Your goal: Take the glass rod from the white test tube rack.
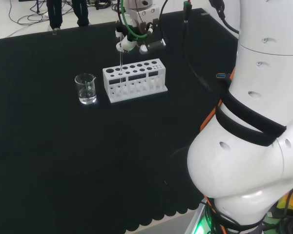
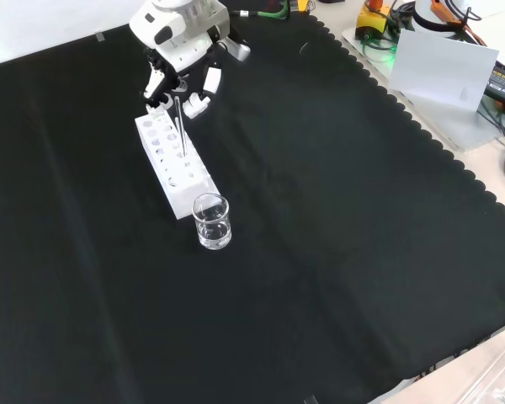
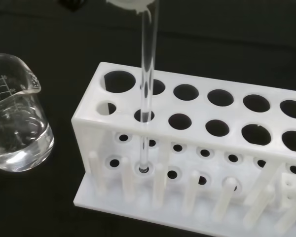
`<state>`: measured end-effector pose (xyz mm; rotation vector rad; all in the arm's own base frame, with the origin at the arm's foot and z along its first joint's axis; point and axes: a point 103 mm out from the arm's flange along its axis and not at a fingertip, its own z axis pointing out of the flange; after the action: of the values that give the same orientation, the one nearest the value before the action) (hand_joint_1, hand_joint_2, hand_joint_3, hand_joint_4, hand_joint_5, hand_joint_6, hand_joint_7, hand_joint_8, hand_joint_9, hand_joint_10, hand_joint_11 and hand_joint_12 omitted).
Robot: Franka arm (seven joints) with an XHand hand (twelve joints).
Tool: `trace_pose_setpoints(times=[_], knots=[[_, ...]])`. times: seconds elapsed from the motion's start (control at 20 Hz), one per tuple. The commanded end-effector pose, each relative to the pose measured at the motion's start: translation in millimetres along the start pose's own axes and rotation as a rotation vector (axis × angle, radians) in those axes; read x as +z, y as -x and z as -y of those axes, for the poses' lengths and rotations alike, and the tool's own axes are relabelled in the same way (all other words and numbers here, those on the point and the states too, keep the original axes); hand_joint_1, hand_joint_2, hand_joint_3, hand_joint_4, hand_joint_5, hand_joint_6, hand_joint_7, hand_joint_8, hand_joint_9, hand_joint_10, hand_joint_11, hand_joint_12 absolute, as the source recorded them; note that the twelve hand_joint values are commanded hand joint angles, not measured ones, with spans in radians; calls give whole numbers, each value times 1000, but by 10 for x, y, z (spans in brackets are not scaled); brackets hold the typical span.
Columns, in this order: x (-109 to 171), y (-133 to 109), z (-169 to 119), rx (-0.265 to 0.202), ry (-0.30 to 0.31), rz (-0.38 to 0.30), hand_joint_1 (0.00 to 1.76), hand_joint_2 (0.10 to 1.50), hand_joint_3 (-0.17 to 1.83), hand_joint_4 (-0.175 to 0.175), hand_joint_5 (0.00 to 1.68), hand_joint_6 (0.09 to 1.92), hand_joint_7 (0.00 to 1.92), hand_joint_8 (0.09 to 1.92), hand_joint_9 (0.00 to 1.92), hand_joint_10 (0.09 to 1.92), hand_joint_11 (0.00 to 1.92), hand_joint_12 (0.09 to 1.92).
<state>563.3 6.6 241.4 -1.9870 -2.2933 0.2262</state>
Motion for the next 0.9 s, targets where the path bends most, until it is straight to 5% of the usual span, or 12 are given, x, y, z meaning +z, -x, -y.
trace_pose_setpoints(times=[0.05, 0.9], knots=[[0, 27, -12, 6, 2, -13, 981, 810, 595, -175, 607, 881, 938, 971, 1590, 679, 1821, 830], [-5, -159, -29, -30, 15, -36, 1111, 805, 595, -175, 760, 873, 1095, 949, 1805, 492, 1920, 701]])
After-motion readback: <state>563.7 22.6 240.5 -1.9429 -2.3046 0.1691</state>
